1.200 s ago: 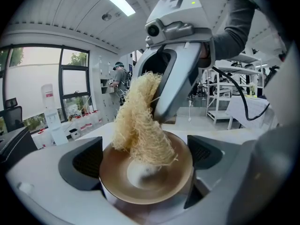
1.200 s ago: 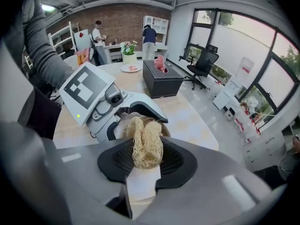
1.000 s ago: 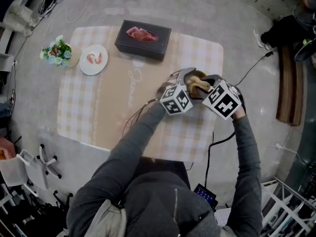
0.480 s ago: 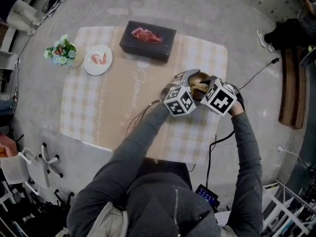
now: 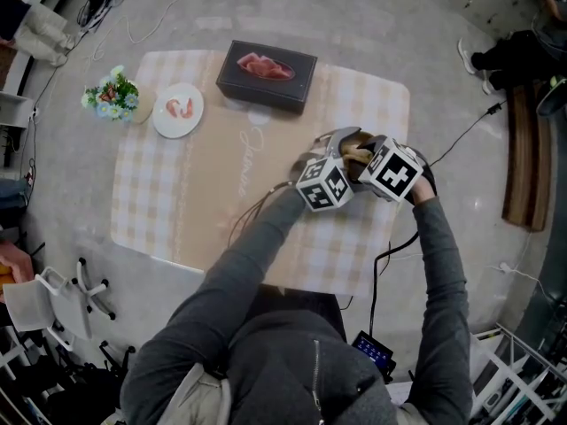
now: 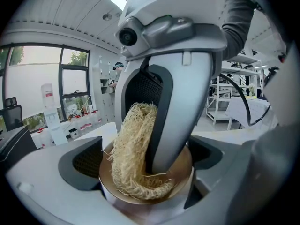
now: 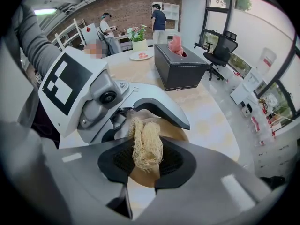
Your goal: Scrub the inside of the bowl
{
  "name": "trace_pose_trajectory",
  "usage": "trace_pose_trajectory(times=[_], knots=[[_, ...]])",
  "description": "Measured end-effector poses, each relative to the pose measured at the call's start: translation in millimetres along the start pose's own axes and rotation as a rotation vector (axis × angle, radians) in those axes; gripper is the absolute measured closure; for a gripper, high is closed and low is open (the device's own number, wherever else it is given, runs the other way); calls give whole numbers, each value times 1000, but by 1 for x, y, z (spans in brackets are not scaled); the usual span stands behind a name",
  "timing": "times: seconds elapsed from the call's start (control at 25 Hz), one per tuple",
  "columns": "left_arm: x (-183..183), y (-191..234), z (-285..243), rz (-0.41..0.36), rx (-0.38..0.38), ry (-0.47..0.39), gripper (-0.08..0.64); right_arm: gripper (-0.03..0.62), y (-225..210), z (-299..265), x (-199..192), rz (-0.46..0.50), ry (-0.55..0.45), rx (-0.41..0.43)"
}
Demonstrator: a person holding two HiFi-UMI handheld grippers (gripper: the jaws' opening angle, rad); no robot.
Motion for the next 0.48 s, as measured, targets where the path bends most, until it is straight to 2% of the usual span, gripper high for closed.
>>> trace_pose_trajectory(times=[0.48], knots=[[0,0,0,2,-1,-2,3,494,-6,-2,7,-66,-29,-35]])
Point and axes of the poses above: the fingertips, and each gripper's own axes: z backward along the fingers, y to its left, x out of its top, the point moved 7 cm from there along z, backward along the fingers, and after that the axes turned 12 degrees about y, right-handed, at the moved point
